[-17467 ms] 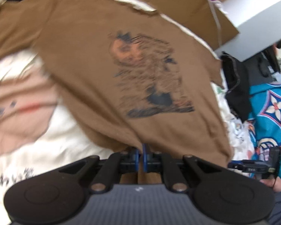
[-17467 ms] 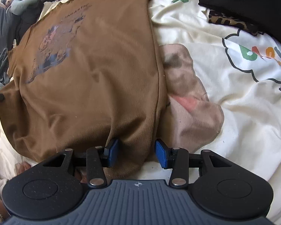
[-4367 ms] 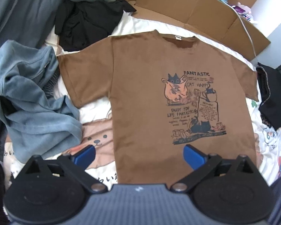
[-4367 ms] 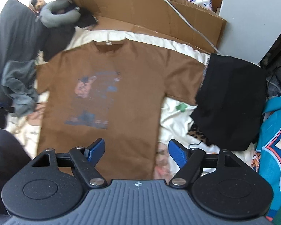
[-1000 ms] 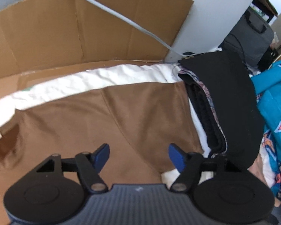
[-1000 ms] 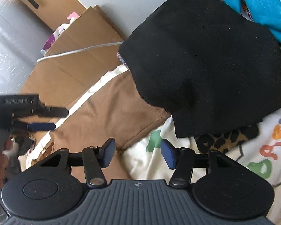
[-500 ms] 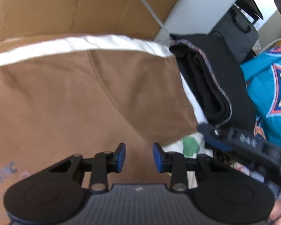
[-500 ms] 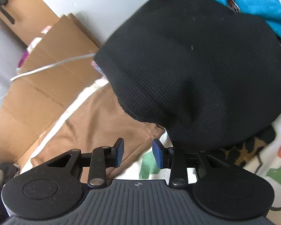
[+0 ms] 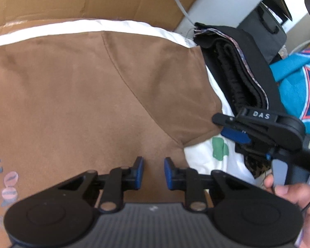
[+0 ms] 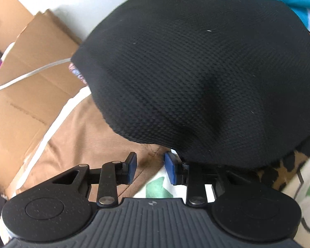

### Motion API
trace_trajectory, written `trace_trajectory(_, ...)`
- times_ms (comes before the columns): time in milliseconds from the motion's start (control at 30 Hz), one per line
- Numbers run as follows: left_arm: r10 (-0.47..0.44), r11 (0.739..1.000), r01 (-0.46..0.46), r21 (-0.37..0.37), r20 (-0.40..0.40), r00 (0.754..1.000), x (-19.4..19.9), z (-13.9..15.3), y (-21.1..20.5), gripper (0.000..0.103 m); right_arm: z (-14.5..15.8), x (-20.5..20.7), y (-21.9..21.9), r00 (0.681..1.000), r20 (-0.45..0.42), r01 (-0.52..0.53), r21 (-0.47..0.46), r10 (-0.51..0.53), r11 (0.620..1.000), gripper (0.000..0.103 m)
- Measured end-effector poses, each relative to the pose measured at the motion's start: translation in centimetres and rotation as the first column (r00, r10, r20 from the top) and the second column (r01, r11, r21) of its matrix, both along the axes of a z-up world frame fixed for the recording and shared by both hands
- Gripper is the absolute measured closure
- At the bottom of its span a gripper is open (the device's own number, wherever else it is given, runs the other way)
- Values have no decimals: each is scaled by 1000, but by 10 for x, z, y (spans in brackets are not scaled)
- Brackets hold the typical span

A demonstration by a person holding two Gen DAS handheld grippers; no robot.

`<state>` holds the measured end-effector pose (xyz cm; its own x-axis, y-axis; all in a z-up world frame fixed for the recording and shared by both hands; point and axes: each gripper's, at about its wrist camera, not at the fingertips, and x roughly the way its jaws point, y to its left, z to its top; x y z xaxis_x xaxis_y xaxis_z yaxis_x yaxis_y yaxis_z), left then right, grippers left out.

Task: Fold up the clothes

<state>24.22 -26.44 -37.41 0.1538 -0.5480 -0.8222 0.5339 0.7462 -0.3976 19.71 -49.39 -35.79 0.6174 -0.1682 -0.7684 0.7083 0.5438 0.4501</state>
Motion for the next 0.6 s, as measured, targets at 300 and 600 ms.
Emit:
trace_trajectory(300,1,1000,-1,-3,11,1000,-2,-1,-2,81,-9,2,-9,998,36,42,54,-44,998,69)
trace_trajectory(600,-62,998,63,-11,41,997,-6,2,-13,87,11,-3,-8,988,157,0,-3,0,1000,97)
